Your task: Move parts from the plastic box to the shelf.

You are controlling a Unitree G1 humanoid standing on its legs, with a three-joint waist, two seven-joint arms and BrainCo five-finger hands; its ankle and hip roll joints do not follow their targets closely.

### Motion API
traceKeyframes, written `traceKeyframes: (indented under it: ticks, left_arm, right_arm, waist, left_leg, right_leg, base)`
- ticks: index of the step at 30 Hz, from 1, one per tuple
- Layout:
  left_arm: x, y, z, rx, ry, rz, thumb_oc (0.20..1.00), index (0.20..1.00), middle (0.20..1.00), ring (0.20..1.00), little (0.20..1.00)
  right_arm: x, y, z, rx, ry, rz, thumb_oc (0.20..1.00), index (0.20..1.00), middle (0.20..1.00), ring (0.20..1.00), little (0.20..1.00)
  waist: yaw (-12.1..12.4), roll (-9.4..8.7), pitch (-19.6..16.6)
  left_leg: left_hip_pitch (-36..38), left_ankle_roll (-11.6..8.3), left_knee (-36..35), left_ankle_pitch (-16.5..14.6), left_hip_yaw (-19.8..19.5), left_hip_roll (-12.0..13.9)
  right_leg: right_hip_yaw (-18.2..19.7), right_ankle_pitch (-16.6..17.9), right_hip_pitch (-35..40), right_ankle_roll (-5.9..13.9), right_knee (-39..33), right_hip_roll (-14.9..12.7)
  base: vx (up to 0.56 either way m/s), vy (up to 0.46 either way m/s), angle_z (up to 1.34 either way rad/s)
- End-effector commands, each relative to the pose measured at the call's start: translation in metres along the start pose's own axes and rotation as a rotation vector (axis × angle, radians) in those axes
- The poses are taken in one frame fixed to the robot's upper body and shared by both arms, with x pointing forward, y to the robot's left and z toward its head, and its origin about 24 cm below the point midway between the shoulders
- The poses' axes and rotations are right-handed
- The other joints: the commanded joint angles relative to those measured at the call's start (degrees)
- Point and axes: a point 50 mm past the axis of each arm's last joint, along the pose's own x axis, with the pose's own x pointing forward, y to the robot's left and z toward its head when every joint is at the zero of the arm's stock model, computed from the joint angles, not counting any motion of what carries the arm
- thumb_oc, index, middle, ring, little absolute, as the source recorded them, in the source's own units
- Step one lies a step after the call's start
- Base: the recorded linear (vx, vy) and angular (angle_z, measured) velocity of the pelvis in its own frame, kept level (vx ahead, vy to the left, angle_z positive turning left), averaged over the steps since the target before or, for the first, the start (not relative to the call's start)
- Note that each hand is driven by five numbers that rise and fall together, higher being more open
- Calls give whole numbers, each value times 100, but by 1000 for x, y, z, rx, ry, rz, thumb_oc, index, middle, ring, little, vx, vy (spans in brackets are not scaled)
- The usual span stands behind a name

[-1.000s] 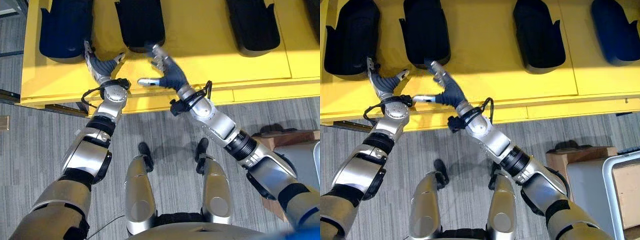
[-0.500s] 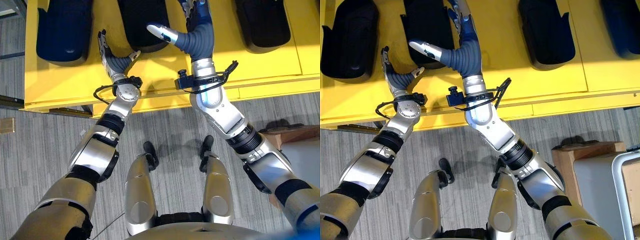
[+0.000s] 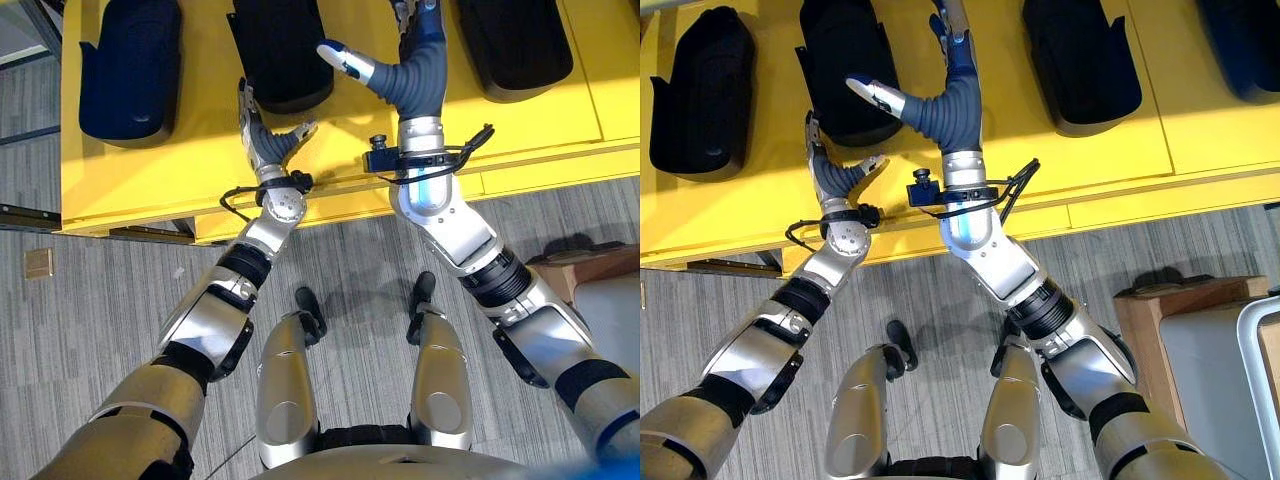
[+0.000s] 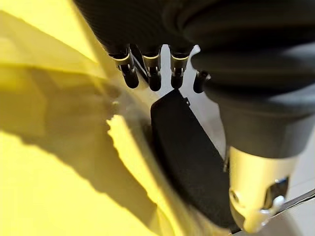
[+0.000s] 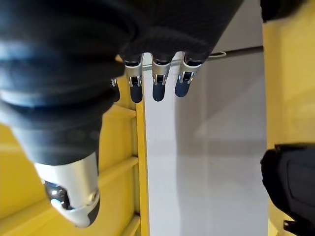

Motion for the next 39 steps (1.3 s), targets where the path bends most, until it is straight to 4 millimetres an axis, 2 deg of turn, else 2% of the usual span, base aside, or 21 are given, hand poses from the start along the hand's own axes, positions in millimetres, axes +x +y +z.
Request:
traceKeyframes:
  ticks: [1, 5, 13, 19, 29, 35, 39]
  left_arm:
    - [4, -6, 32, -70, -138, 33, 1000, 1000, 1000, 1000, 1000]
    - [14, 8, 28, -81, -72, 166, 1000, 1000, 1000, 1000, 1000]
    - [39, 39, 32, -30, -85, 372, 1000, 1000, 1000, 1000, 1000]
    - [59, 49, 50, -34, -137, 364, 1000, 1000, 1000, 1000, 1000]
    - [80, 44, 79, -35, -181, 244, 1000, 1000, 1000, 1000, 1000]
    - [77, 30, 89, -37, -224, 152, 1000, 1000, 1000, 1000, 1000]
    - [74, 26, 88, -50, -215, 143, 1000, 1000, 1000, 1000, 1000]
  right_arm:
    - [3, -3, 7, -11, -40, -8, 1000, 1000, 1000, 1000, 1000]
    - [3, -4, -5, -81, 2, 22, 1000, 1000, 1000, 1000, 1000]
    - [7, -7, -23, -151, 76, 28, 1000, 1000, 1000, 1000, 1000]
    - [13, -11, -33, -180, 140, -17, 1000, 1000, 1000, 1000, 1000]
    - [25, -15, -49, -173, 268, -45, 1000, 1000, 1000, 1000, 1000]
    - [29, -18, -56, -196, 314, -56, 1000, 1000, 1000, 1000, 1000]
    - [28, -18, -58, -201, 312, -51, 1000, 1000, 1000, 1000, 1000]
  waist:
    - [197, 95, -168]
    - [207, 81, -168]
    - [285, -2, -168]
    - [315, -30, -168]
    - [283, 24, -168]
    - [271, 107, -168]
    - [264, 143, -168]
  left_leg:
    - [385, 66, -613, 231, 186, -238]
    - [379, 65, -558, 225, 141, -240]
    - [309, 41, -520, 251, 77, -218]
    - [226, 41, -559, 291, 88, -200]
    - [52, 30, -540, 334, 137, -188]
    - [-43, 48, -544, 347, 152, -225]
    - [-103, 45, -516, 347, 150, -240]
  right_leg:
    - [-234, -747, 133, -6, 743, 97]
    - [-212, -772, 115, -19, 819, 101]
    - [-275, -736, 77, -31, 870, 97]
    - [-301, -698, -23, -45, 903, 110]
    - [-261, -666, -246, -72, 991, 113]
    - [-234, -632, -384, -72, 1031, 95]
    - [-220, -624, -468, -71, 1069, 77]
  base:
    - [17, -9, 5]
    - [37, -17, 3]
    - [7, -46, 7]
    - [-1, -6, 1]
    - [-6, 2, 2]
    - [3, 12, -1]
    - [4, 9, -2]
